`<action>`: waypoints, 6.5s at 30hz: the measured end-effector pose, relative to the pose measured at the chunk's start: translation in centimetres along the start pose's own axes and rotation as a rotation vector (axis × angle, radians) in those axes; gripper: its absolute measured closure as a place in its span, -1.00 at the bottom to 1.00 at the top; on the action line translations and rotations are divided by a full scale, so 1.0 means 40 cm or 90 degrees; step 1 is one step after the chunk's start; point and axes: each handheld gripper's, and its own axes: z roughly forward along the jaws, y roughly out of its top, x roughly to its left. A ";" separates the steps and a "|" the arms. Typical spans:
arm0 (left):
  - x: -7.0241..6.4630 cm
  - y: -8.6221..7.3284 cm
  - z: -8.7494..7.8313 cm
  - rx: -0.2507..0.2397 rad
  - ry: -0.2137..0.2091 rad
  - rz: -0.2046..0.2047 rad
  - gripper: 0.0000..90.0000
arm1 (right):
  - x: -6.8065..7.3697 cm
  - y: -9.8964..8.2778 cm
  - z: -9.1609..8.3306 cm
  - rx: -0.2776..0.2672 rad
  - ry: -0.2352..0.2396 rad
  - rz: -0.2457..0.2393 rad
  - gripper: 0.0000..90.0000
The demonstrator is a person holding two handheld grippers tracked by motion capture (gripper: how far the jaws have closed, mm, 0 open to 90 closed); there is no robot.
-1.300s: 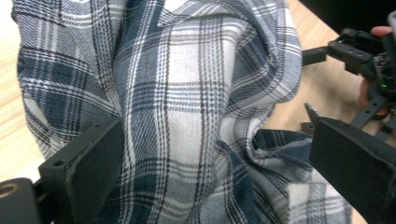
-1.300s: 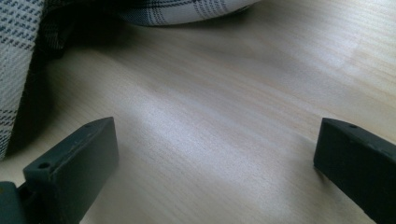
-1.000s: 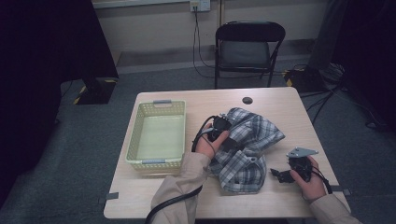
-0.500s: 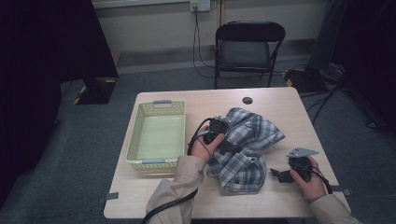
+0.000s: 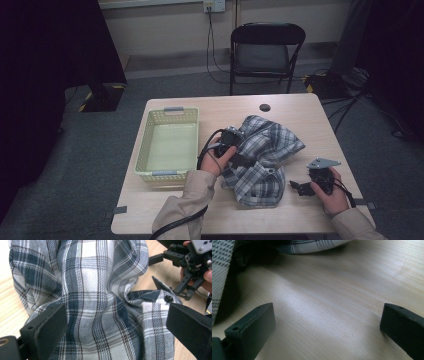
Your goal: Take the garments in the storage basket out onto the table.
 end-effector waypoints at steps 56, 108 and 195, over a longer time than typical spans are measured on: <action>-0.004 -0.109 -0.069 -0.024 -0.039 0.028 -0.94 | 0.000 0.000 0.000 0.000 0.000 0.000 -1.00; 0.012 -0.237 -0.118 -0.023 -0.030 0.032 -0.94 | 0.000 0.000 0.000 0.000 0.000 0.000 -1.00; 0.100 -0.452 -0.268 -0.044 0.019 -0.012 -0.95 | 0.000 0.000 0.000 0.000 0.000 0.000 -1.00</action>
